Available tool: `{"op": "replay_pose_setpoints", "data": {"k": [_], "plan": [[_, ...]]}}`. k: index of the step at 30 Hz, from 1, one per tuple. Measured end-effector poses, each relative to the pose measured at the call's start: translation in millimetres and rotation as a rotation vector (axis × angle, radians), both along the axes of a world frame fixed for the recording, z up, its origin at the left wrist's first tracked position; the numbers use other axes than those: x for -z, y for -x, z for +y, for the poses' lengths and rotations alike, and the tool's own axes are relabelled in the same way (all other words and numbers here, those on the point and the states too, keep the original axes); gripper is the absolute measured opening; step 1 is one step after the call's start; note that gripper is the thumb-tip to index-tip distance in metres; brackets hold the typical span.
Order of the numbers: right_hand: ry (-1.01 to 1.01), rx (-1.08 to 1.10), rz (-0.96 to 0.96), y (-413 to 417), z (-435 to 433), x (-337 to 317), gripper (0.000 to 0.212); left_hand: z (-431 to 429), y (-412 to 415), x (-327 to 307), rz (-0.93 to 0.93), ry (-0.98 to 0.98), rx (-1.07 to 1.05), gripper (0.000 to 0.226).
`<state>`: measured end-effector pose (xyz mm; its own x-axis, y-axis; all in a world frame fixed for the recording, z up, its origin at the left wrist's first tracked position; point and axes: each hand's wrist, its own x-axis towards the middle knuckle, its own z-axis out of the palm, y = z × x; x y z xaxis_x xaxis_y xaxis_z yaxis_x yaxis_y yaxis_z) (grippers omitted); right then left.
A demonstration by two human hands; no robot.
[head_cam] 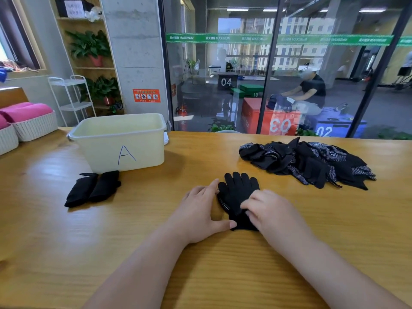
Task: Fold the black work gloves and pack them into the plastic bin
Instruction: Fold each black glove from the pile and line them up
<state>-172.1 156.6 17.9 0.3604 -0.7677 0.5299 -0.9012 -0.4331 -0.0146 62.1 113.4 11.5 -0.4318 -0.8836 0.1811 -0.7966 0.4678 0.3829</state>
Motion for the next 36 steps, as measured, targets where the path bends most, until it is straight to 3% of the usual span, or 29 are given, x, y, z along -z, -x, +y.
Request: {"op": "replay_pose_setpoints", "data": {"k": [6, 23, 29, 33, 36], "plan": [[0.006, 0.0, -0.123, -7.6, 5.1, 7.1, 0.016, 1.7, -0.7, 1.3, -0.018, 0.004, -0.01, 0.122], [-0.163, -0.003, -0.142, -10.5, 22.2, 8.9, 0.011, -0.7, 1.8, 3.9, -0.079, 0.035, -0.012, 0.118], [-0.256, 0.069, -0.287, -19.8, 5.4, -15.7, 0.032, -1.4, 0.2, 3.7, -0.108, 0.044, 0.009, 0.112], [-0.636, 0.164, -0.023, -27.4, -26.6, -16.6, 0.06, -0.9, 1.3, 3.2, -0.121, 0.037, 0.0, 0.117], [-0.628, 0.192, -0.029, -31.1, -46.2, -17.2, 0.059, -0.2, 1.4, 1.5, -0.121, 0.031, -0.006, 0.12]]}}
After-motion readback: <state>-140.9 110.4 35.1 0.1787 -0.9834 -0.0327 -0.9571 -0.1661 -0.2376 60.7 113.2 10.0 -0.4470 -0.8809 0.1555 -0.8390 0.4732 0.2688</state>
